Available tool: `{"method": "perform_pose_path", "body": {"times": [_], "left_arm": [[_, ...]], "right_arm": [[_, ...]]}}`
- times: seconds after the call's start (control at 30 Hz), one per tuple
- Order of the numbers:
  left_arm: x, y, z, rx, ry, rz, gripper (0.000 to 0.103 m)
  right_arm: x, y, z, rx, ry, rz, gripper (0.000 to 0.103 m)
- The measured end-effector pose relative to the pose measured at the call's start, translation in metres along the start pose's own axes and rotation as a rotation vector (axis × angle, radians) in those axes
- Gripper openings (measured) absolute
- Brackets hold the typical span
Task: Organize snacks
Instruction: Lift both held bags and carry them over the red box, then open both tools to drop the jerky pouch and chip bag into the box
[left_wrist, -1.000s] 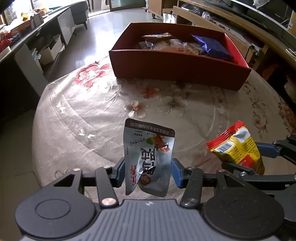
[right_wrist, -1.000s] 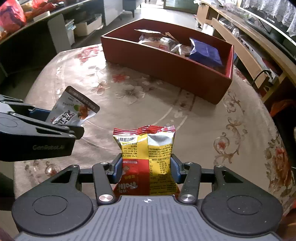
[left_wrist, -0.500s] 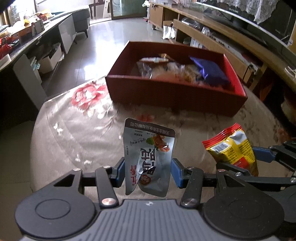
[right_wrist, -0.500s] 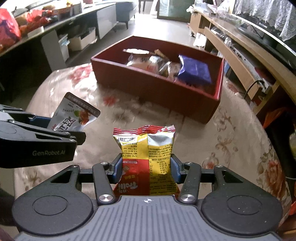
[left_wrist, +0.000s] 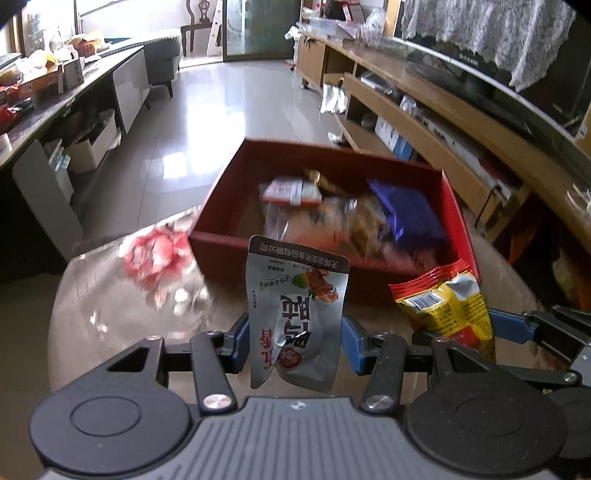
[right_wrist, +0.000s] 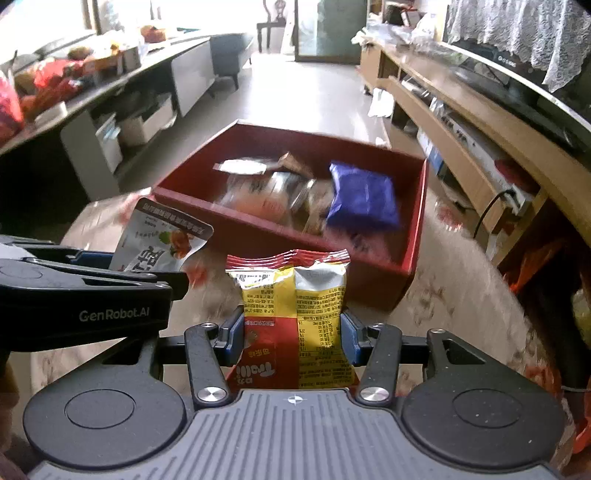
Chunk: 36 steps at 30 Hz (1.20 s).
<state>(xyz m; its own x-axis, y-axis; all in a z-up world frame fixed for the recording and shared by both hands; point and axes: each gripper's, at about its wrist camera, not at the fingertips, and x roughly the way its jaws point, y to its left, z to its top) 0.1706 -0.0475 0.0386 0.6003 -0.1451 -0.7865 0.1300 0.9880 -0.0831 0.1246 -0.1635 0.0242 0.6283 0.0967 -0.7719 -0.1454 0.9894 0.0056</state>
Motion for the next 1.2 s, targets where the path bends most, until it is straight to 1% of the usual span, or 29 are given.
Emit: {"method": "perform_pose_path", "body": {"times": [0.23,0.3,0.5,0.7,0.8,1.03,1.2], "left_arm": [[0.022,-0.008,0.042,-0.016,-0.033,0.003,0.053],[0.031,-0.009,0.052,-0.021,-0.040,0.004,0.053],[0.064,-0.012,0.079,-0.042,-0.032,0.011,0.053],[0.092,-0.013,0.090,-0.055,-0.011,0.018,0.053],[0.101,-0.012,0.094,-0.059,-0.002,0.021,0.053],[0.106,-0.011,0.096,-0.063,-0.003,0.038,0.054],[0.105,-0.008,0.097,-0.076,-0.001,0.035,0.055]], "right_arm": [[0.012,-0.012,0.036,0.023,-0.045,-0.009,0.059],[0.018,-0.015,0.045,0.019,-0.053,-0.026,0.058],[0.045,-0.032,0.071,0.035,-0.052,-0.036,0.058],[0.068,-0.039,0.081,0.023,-0.037,-0.058,0.058],[0.078,-0.042,0.084,0.024,-0.032,-0.054,0.058],[0.094,-0.048,0.086,0.053,-0.017,-0.048,0.060],[0.093,-0.046,0.087,0.039,-0.031,-0.067,0.069]]}}
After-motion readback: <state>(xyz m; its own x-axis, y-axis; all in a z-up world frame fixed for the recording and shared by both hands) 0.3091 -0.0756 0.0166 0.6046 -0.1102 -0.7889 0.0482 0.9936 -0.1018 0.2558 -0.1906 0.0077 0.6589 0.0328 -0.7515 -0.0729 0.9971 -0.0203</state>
